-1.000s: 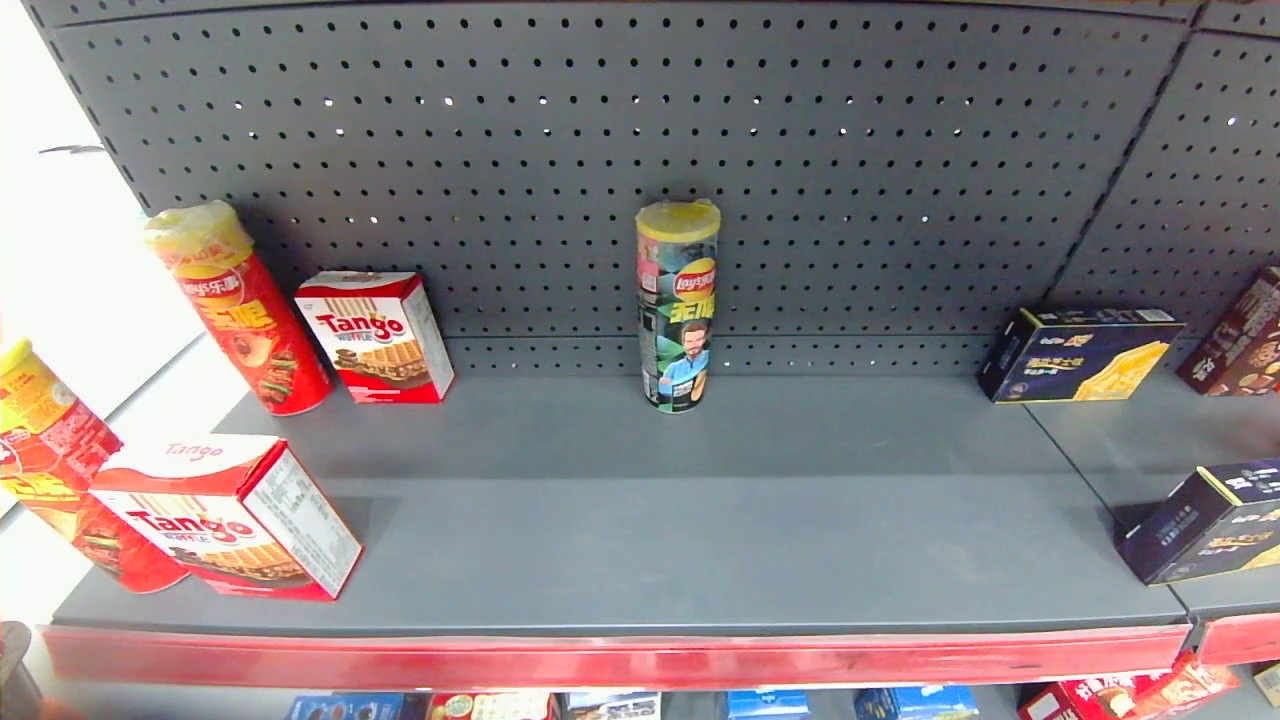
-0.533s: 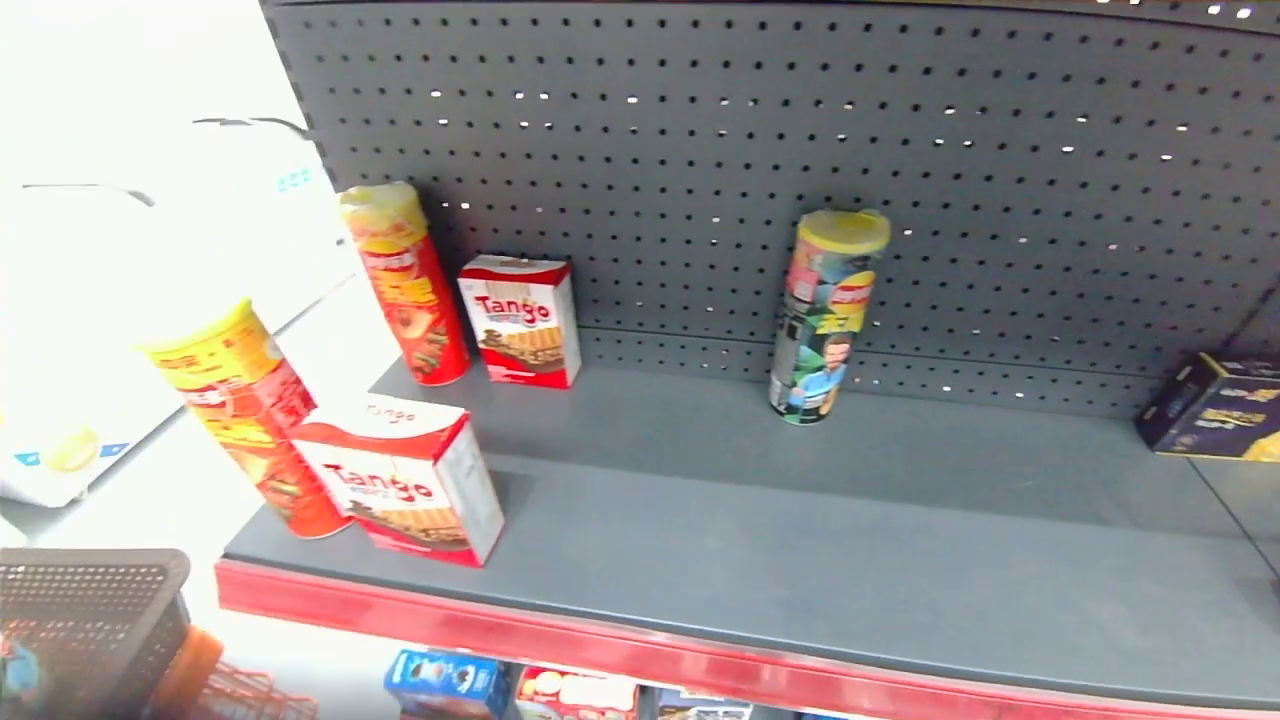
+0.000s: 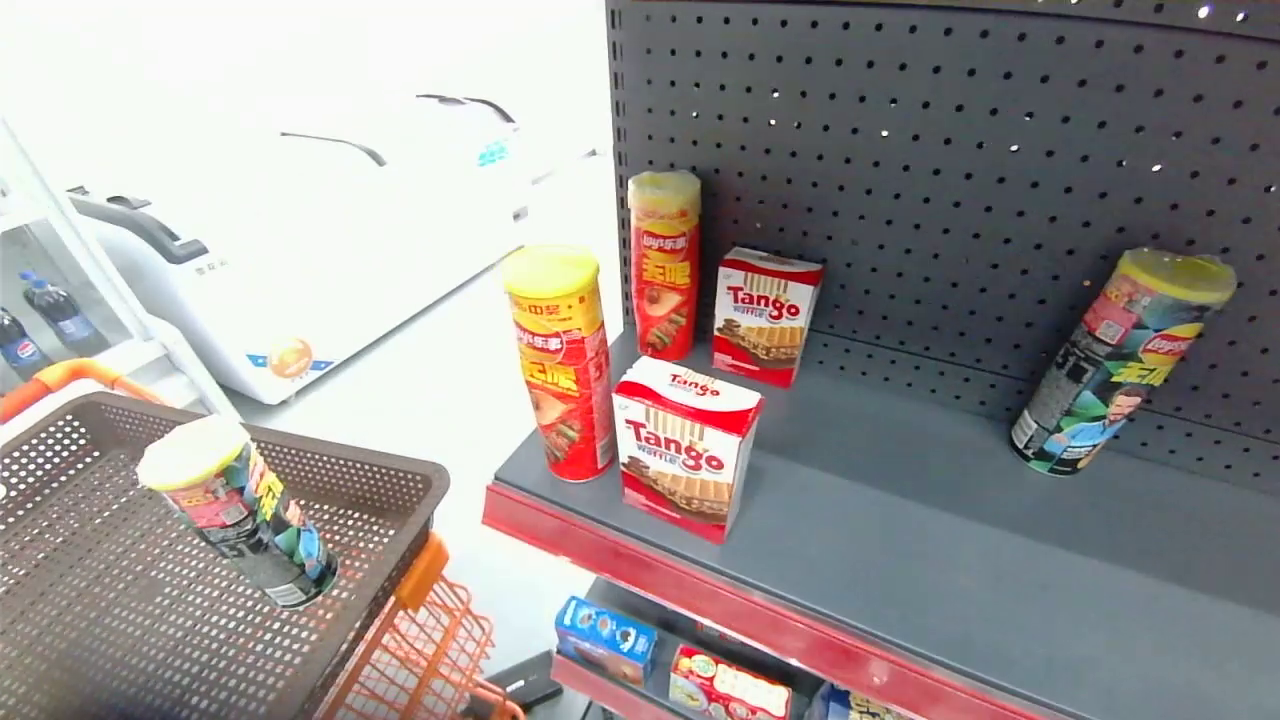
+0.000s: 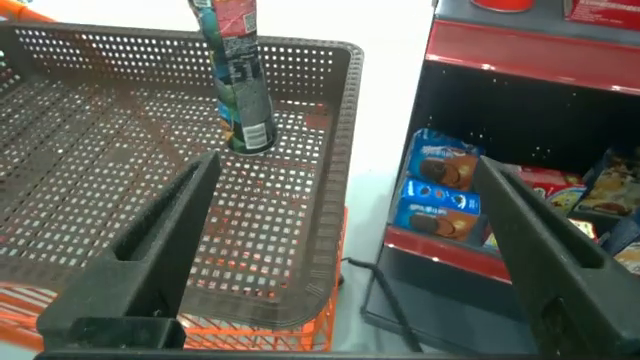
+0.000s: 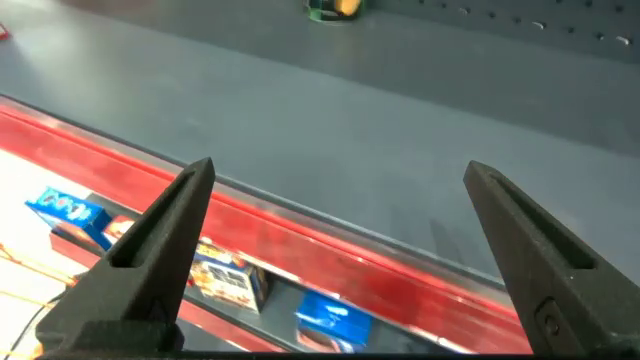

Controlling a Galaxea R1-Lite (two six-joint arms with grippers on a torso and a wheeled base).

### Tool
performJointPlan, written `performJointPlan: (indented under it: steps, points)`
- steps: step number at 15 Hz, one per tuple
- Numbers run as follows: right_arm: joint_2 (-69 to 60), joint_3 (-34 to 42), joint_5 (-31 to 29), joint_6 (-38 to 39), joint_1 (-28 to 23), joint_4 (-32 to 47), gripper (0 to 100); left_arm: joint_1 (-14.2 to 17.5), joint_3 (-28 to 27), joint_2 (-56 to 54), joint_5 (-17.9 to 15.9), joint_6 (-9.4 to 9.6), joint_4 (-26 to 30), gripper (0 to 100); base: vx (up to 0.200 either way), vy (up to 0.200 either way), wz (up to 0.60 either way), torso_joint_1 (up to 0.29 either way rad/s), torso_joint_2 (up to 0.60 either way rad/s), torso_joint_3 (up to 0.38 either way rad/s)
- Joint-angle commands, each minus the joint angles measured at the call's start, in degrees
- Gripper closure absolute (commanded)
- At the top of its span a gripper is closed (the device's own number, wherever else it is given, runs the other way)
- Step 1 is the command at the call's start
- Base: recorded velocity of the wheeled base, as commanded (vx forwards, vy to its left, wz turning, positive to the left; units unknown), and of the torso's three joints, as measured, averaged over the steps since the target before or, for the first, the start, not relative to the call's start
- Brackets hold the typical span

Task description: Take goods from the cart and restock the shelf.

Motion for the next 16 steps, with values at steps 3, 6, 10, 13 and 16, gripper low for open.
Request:
performJointPlan:
  steps: [3,6,10,13,16]
  points:
    - [0.1,0.0,0.0,0.0,0.0,0.0,0,0.1,0.0,0.1,0.0,-0.01,0.0,0,0.0,0.0,0.0,0.0,0.0,0.0]
    - [0.1,0.0,0.0,0.0,0.0,0.0,0,0.2,-1.8,0.1,0.9,0.34,0.5,0,0.0,0.0,0.0,0.0,0.0,0.0]
    - [0.1,0.0,0.0,0.0,0.0,0.0,0,0.3,-14.1,14.0,2.6,1.75,4.9,0,0.0,0.0,0.0,0.0,0.0,0.0]
    - [0.1,0.0,0.0,0.0,0.0,0.0,0,4.1,-18.4,29.1,4.7,0.87,1.9,0,0.0,0.0,0.0,0.0,0.0,0.0]
    - [0.1,0.0,0.0,0.0,0.0,0.0,0,13.4,-19.5,39.3,-0.5,1.75,0.0,0,0.0,0.0,0.0,0.0,0.0,0.0]
